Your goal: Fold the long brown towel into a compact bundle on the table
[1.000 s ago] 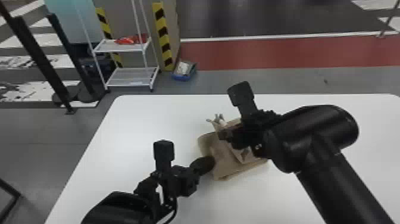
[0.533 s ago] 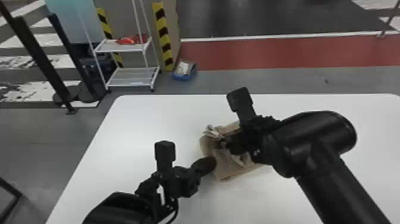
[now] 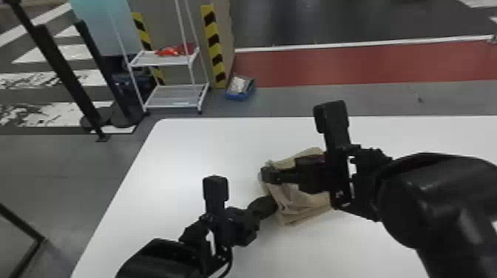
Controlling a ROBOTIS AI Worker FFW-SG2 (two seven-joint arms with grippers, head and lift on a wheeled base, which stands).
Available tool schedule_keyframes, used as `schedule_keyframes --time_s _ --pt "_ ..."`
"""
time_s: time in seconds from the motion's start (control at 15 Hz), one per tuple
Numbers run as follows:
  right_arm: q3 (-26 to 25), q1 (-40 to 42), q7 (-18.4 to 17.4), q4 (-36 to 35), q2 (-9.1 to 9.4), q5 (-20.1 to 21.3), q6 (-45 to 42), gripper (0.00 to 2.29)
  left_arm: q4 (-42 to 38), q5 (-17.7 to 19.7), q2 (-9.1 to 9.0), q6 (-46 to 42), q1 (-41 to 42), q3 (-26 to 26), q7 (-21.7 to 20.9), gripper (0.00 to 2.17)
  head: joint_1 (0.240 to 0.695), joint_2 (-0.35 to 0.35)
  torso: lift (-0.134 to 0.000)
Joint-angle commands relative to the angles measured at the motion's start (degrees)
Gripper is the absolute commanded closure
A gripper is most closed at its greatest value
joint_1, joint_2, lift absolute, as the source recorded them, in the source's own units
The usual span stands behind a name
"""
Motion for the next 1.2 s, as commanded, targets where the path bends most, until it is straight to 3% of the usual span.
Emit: schedule_keyframes --time_s 0.0,0.07,0.13,0.2,0.4,0.6,1.13 --pt "-3.63 4.83 0.43 -6.08 -2.27 0.72 0.31 0.77 -1.83 0.26 0.07 -0.05 1.47 0.41 0.2 1.88 0.695 0.157 -0.109" --pt "-5.3 6.94 0.96 -8.45 -4.64 0.72 1.19 1.69 -2.53 0.26 -0.02 -0.05 1.73 0.41 0.2 1.88 0.695 0.149 -0.109" --pt "-7.41 9.05 3.42 -10.12 -6.23 0.81 1.54 1.93 -3.15 0.26 0.07 -0.05 1.99 0.41 0.29 1.88 0.695 0.137 -0.109" --pt "-9.78 12.31 5.71 -12.58 -7.37 0.98 1.19 2.01 -3.5 0.26 0.07 -0.05 2.35 0.41 0.64 1.88 0.695 0.098 -0.109" --pt "-12.86 21.27 10.72 -14.25 -8.51 3.0 -5.31 2.01 -4.2 0.17 0.07 0.13 3.14 0.41 0.81 1.88 0.695 0.05 -0.109" --pt "-14.79 26.54 11.07 -13.37 -8.51 2.83 -13.57 2.01 -4.9 0.26 0.07 0.13 3.4 0.32 0.81 1.88 0.695 0.022 -0.109" --pt "-12.86 16.96 7.11 3.15 -7.72 5.2 -21.13 2.01 -8.68 0.17 0.25 1.36 5.6 -0.12 1.52 1.87 0.695 -0.031 -0.109"
